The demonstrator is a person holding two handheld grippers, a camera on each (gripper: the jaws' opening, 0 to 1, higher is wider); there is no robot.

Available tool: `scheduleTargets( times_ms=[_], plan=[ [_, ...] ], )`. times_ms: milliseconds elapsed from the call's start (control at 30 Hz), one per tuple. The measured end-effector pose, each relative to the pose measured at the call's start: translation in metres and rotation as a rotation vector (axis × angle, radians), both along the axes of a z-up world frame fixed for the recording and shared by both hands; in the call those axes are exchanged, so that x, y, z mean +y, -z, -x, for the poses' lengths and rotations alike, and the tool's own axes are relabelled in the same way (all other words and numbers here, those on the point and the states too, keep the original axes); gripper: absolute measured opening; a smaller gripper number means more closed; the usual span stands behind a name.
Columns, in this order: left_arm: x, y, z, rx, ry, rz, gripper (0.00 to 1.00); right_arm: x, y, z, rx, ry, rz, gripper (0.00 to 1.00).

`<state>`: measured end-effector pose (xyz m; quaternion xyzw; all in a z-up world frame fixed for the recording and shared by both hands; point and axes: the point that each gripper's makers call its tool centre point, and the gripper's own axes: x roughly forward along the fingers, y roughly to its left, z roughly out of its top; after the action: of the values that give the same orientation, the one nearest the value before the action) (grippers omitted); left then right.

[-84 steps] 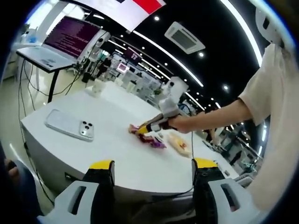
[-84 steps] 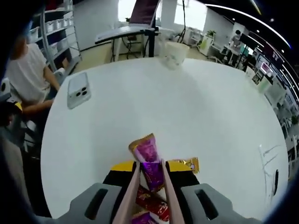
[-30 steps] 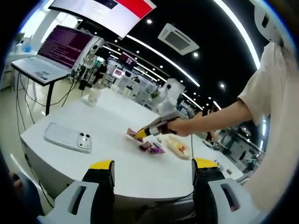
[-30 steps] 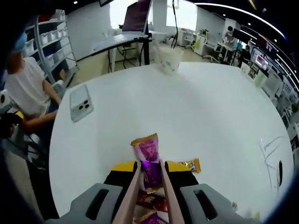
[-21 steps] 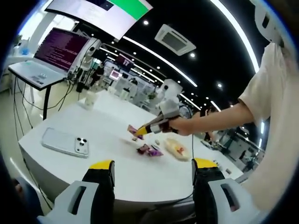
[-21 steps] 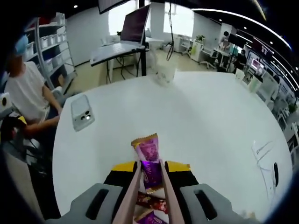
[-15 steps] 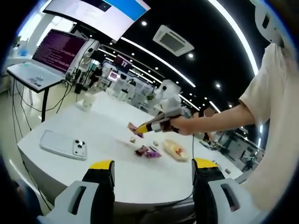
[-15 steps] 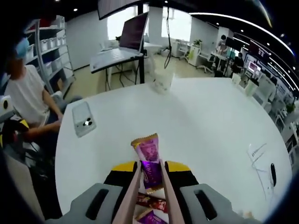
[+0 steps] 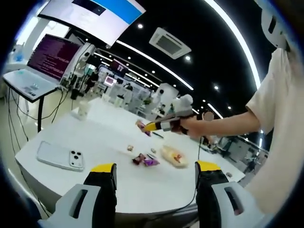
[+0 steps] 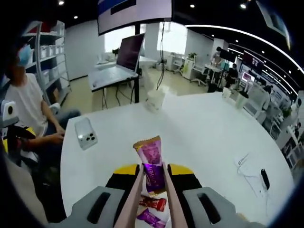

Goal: Place the target food into the container with the food tongs after gripping and lifting it, then release it inside without dropping or visibly crushing the food.

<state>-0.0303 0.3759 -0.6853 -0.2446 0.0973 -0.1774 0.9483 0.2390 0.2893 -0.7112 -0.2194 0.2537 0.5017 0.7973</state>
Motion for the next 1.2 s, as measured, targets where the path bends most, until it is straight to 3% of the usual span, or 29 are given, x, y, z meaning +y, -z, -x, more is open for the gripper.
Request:
scheduleTargets(
  times_ms=[567, 967, 1200],
  plan=[
    [0.005, -0.029, -0.025, -0.069, 0.078, -0.094, 0.67, -0.03, -0.027, 0.0, -0.044, 0.054, -0.031, 0.22],
    [-0.012, -0.029, -0.028, -0.075, 0.128, -0.091, 0.67, -0.05, -0.061, 0.007, -0.094, 0.108, -0.063, 0.22],
    [-0.002, -0.036, -0.034, -0.089, 0.132, -0.117, 0.67, -0.061, -0.069, 0.006, -0.107, 0.132, -0.071, 0.22]
  ],
)
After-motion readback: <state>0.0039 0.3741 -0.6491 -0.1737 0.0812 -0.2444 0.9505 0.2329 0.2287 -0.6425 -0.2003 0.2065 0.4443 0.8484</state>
